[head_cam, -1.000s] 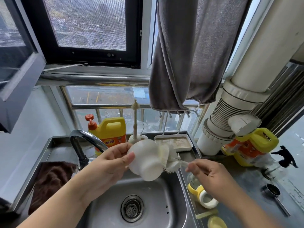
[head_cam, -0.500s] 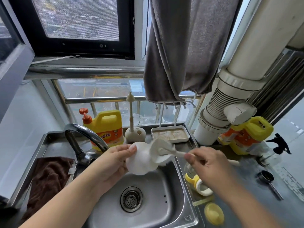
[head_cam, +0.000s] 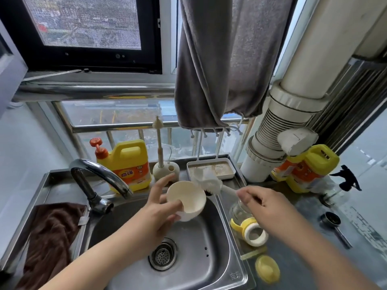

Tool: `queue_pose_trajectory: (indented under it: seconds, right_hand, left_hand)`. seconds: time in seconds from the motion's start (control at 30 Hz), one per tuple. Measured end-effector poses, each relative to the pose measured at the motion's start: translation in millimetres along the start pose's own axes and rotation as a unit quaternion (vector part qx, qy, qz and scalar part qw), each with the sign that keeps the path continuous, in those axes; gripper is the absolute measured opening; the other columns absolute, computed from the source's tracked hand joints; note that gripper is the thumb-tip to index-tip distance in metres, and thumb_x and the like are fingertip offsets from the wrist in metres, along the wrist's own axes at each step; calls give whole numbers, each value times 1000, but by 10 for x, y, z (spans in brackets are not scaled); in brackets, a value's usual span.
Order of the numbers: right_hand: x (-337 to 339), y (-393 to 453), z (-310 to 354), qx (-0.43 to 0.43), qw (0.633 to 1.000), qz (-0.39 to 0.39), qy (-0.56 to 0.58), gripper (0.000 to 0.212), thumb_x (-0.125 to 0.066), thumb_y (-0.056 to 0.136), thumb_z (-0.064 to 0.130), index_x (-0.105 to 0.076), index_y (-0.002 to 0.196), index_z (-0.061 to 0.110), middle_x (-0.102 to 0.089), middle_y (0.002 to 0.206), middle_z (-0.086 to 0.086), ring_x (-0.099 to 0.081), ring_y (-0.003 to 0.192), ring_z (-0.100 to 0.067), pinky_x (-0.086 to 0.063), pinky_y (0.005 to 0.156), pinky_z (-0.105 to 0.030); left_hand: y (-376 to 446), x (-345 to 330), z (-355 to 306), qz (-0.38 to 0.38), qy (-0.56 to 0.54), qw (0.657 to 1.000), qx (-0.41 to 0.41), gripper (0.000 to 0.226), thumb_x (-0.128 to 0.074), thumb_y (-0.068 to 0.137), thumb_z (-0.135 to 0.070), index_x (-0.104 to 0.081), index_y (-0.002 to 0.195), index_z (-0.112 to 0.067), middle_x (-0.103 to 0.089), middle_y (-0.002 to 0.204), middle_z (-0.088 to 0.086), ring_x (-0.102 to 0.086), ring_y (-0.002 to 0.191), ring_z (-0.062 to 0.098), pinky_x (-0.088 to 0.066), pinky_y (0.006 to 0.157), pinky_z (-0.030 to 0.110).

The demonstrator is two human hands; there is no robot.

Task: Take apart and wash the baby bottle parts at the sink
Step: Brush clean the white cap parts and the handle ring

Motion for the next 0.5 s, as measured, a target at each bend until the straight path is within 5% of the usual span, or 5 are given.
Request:
queue_pose_trajectory:
  seconds: [0.13, 0.23, 0.33, 0.4, 0.5]
  right_hand:
    - [-157, 94, 141, 2, 999, 48, -12, 15, -48, 95, 44, -63, 94, 43, -50, 55, 12, -43, 48, 1, -29, 47, -14]
    - [-193, 119, 186, 2, 997, 68, -24, 19, -49, 93, 48, -67, 100, 45, -55, 53, 22, -48, 50, 5, -32, 49, -13]
    - [-171, 125, 276, 20, 994, 91, -63, 21, -50, 91, 52, -67, 102, 46, -63, 69, 19, -55, 66, 2, -47, 65, -21]
    - [-192, 113, 363, 34, 988, 107, -108, 21, -50, 91, 53, -66, 102, 47, -61, 70, 17, -52, 65, 1, -45, 64, -22]
    - [-254, 93, 402, 56, 984, 112, -123, 23, -49, 90, 55, -66, 104, 46, -65, 78, 15, -56, 74, -1, -47, 72, -25]
  left_hand:
    - [-26, 47, -39, 25, -13, 1000, -13, 44, -56, 89, -2, -47, 96, -45, 2, 150, -21, -41, 119, -12, -35, 95, 7]
    - [-68, 123, -44, 31, -90, 995, 29, 50, -53, 92, -7, -47, 98, -57, 1, 146, -28, -27, 129, -14, -34, 95, 5]
    - [-120, 126, -79, 17, -223, 966, 128, 15, -57, 81, -58, -47, 93, -56, -13, 135, -37, -23, 129, -13, -34, 92, 4]
    - [-147, 64, -74, -5, -254, 954, 157, 44, -51, 58, -87, -43, 88, -57, -22, 128, -36, -34, 122, -10, -38, 92, 10]
    - [-161, 44, -83, -34, -296, 938, 175, 55, -65, 50, -82, -45, 90, -50, -33, 126, -25, -46, 119, 10, -46, 98, 32]
Point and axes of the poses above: each hand's wrist, its own y-axis towards the middle knuckle, its own x-axis out of the back of the hand, z = x × y, the point moved 1 cm from there along y, towards the middle knuckle
